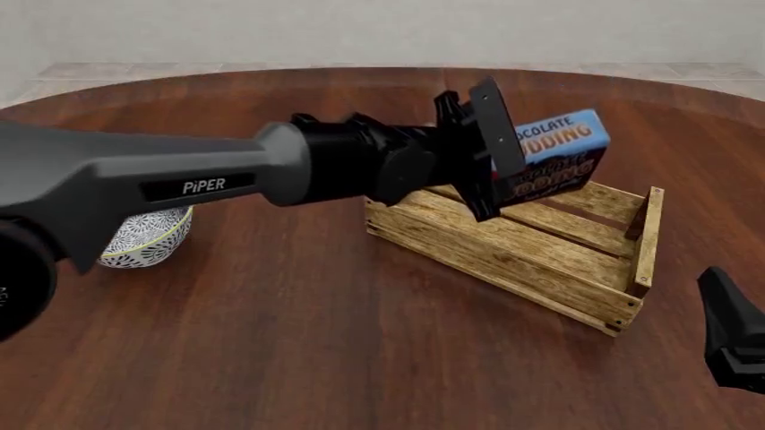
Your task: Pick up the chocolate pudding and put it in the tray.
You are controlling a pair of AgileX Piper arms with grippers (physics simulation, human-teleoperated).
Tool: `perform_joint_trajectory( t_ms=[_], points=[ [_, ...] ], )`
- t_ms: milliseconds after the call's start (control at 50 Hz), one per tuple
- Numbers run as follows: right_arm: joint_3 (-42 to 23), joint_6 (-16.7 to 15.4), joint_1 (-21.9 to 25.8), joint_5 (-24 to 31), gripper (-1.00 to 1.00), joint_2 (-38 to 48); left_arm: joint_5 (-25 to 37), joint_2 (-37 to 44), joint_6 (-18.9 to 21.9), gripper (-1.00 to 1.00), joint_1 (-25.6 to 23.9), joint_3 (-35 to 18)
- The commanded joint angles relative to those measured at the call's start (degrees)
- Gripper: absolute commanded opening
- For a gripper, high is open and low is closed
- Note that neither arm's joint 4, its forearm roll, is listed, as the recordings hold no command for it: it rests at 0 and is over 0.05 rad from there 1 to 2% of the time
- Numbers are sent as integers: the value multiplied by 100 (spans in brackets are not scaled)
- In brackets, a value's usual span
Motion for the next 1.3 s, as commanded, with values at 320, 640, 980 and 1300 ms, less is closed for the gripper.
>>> perform_joint_trajectory(
  t_ms=[320,640,980,1300],
  points=[
    [0,52,-26,4,100,-7,116,412,68,-100,58,-308],
    [0,82,-35,13,100,-23,100,599,68,-100,63,-391],
    [0,120,-59,37,100,-65,201,835,134,-100,122,-604],
    [0,144,-65,53,100,-94,223,977,151,-100,132,-664]
  ],
)
